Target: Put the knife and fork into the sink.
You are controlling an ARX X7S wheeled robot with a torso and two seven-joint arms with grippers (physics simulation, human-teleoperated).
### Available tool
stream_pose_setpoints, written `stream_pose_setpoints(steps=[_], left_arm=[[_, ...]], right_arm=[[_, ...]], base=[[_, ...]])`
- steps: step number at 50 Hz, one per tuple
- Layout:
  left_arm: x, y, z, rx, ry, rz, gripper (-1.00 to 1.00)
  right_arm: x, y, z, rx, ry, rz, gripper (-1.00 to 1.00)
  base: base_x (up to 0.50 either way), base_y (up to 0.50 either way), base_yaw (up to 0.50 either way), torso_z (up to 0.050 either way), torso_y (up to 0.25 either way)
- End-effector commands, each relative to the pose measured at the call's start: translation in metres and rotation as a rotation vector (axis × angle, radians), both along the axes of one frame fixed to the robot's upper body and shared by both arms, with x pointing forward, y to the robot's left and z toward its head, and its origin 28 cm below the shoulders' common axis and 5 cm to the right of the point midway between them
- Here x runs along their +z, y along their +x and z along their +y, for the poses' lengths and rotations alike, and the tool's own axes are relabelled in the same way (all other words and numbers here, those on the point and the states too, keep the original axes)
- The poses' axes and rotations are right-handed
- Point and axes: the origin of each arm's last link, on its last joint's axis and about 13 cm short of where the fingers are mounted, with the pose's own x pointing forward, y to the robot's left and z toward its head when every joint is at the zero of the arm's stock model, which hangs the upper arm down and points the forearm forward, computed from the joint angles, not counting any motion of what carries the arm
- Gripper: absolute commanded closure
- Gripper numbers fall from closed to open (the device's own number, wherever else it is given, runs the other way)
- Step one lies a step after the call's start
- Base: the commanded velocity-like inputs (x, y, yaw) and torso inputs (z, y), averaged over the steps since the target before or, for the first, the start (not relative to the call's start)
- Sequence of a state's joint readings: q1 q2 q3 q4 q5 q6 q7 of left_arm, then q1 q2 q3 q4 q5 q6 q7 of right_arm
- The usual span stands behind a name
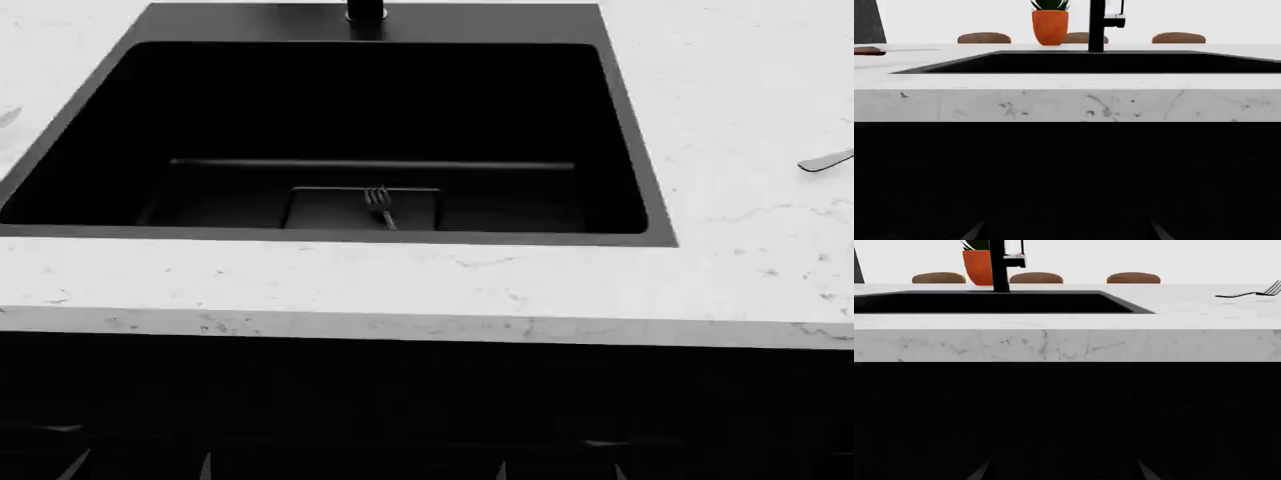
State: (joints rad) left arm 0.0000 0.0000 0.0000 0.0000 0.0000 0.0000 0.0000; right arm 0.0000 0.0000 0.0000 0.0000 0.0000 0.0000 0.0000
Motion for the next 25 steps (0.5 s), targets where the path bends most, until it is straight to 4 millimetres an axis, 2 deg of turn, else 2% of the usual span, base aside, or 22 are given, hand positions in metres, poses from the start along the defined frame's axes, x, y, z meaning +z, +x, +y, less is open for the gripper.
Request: stream_pose_setpoints(steps=[1,25], left_arm=[[-0.0018,0.0014,-0.0001,0.000,0.000,0.000,-1.00],[-0.0009,-0.0062,0.0002,-0.009,-0.014,0.006,-1.00]], right_arm=[[-0.0017,0.0012,0.0003,0.000,0.000,0.000,-1.00],[-0.0024,-0.0040,0.0015,-0.003,-0.011,0.008,-1.00]], base=[[0.00,0.00,0.00,0.000,0.000],[0.00,0.00,0.00,0.000,0.000]])
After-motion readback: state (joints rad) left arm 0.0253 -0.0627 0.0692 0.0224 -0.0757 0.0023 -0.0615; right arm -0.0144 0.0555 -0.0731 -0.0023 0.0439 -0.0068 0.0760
